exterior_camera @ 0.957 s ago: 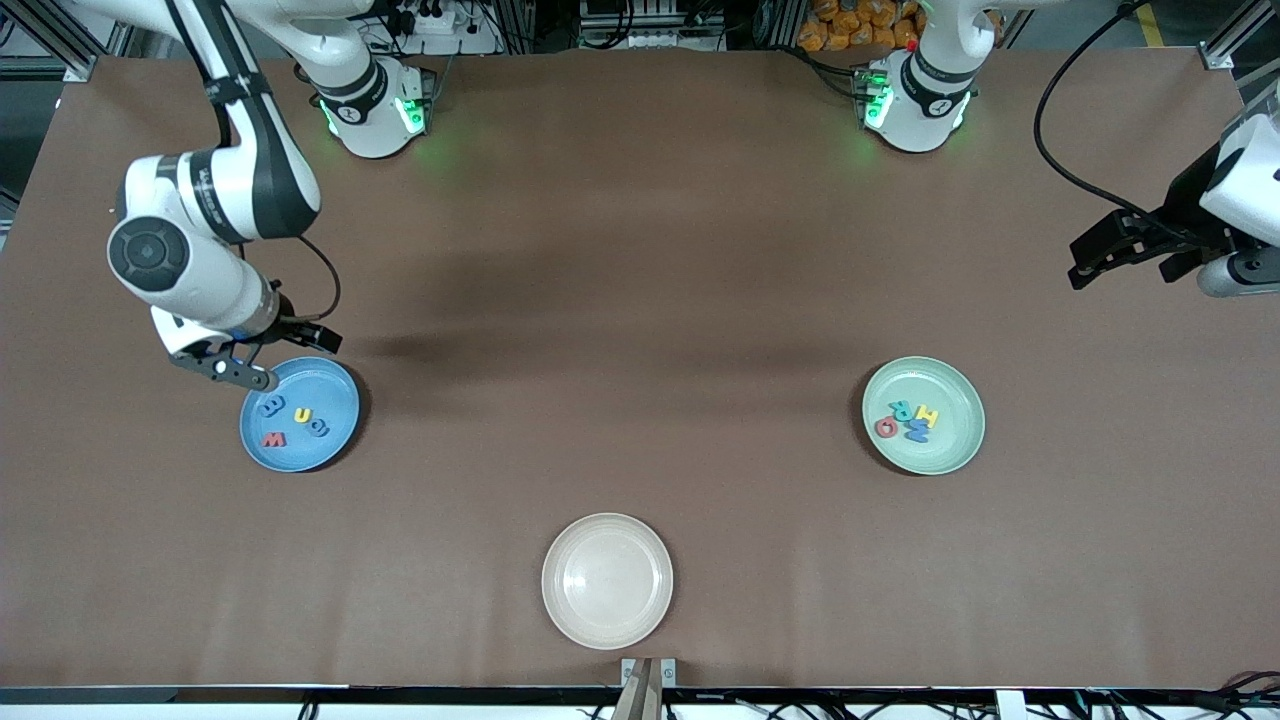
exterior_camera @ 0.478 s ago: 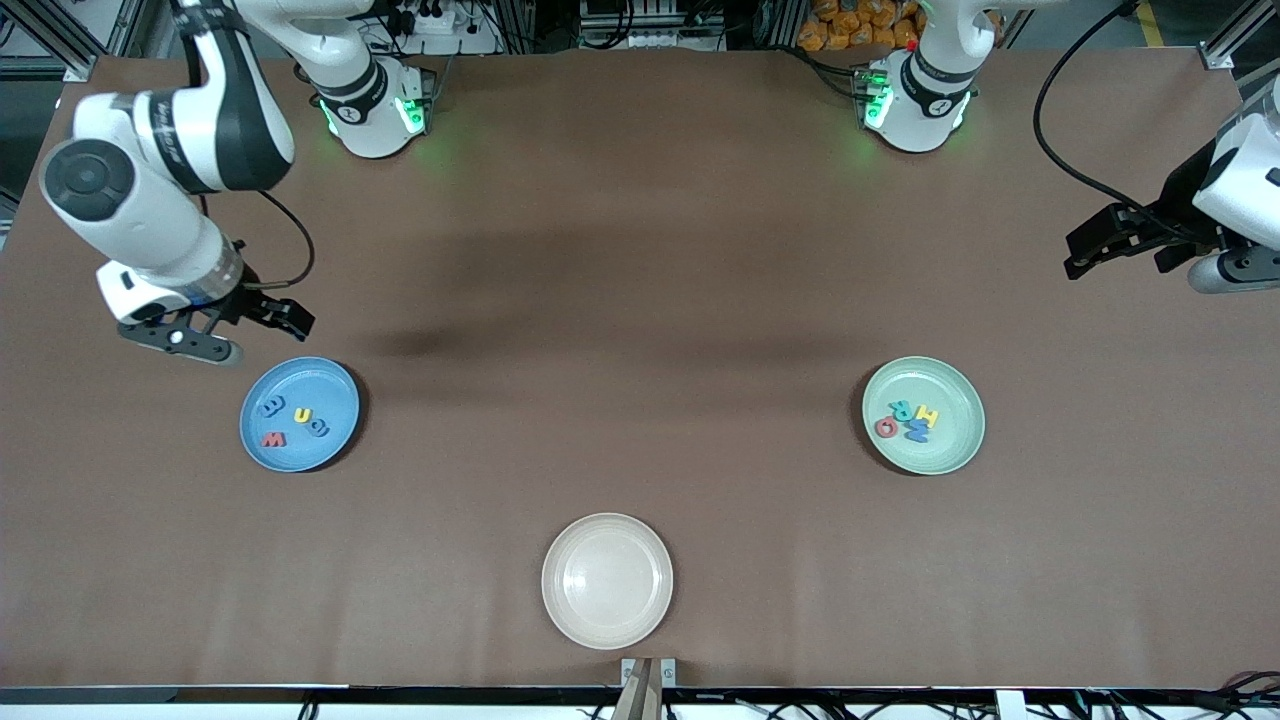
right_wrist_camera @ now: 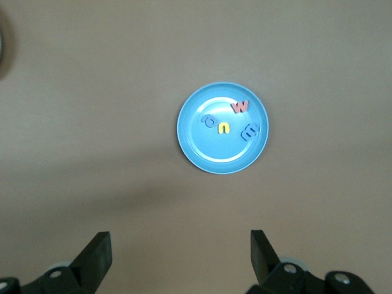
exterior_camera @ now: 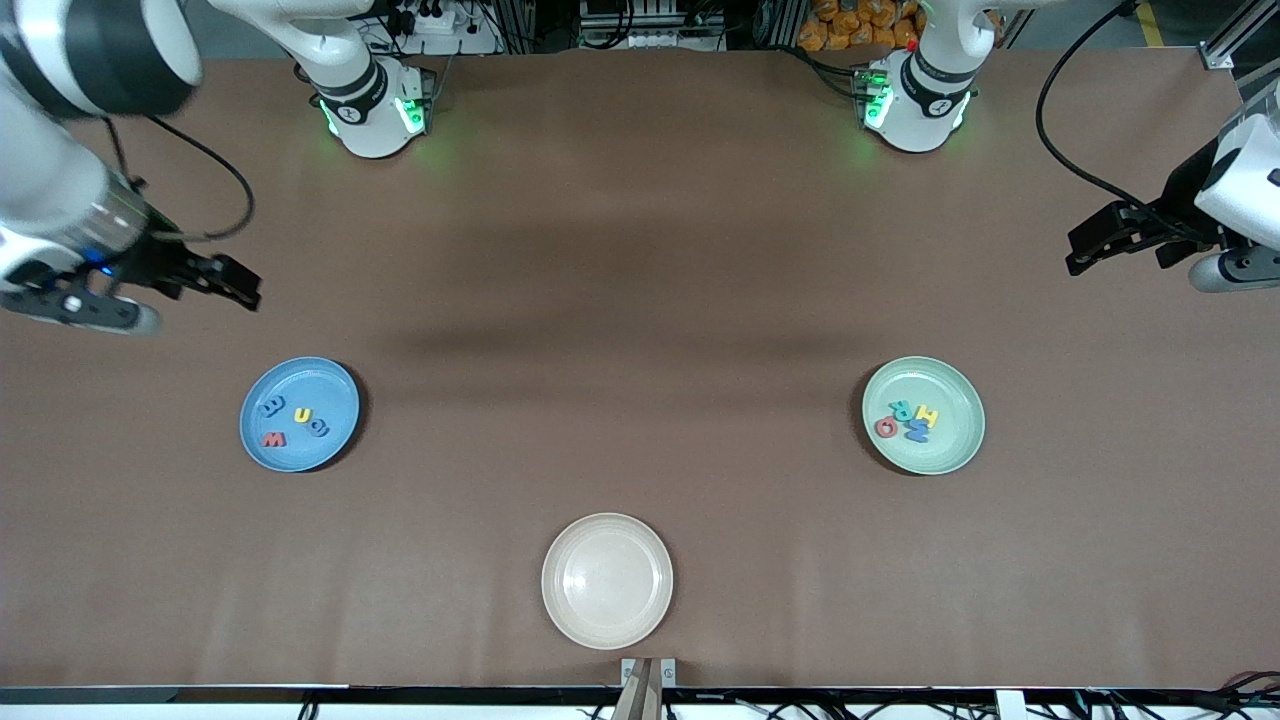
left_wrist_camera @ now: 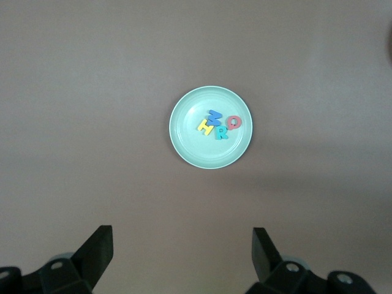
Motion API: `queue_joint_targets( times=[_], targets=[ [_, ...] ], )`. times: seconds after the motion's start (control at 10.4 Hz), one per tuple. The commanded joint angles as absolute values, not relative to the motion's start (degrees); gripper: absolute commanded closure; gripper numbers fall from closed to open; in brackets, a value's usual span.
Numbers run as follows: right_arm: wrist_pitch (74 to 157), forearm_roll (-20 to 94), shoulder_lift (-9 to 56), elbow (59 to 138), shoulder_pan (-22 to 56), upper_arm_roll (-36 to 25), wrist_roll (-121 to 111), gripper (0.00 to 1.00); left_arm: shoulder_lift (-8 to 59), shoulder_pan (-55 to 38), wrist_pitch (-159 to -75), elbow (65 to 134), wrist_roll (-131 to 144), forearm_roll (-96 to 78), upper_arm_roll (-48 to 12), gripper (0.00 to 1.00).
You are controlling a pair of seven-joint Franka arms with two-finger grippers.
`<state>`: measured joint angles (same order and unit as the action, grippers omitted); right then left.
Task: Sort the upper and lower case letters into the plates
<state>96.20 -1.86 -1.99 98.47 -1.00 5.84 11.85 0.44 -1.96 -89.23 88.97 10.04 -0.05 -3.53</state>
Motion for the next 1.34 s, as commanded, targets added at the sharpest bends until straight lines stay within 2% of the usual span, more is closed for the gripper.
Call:
queue_joint_targets(
  times=[0.0,0.29,1.24],
  targets=[
    [89.94,-0.88,-1.67,90.99,-2.28,5.72,4.77,0.0,0.44,-1.49,-87.63,88.07,8.0,-0.79,-3.43,0.0],
    [84.73,-1.05,-1.76,86.66,-3.69,5.63,0.45,0.0,0.44,-1.49,-87.63,88.07,8.0,-0.79,-3.43,0.0],
    [87.8,-0.79,-3.16,86.48,-3.96,5.98,0.7,0.0,0.53,-1.58,-87.63,88.07,8.09,-0.7,-3.34,0.0]
  ],
)
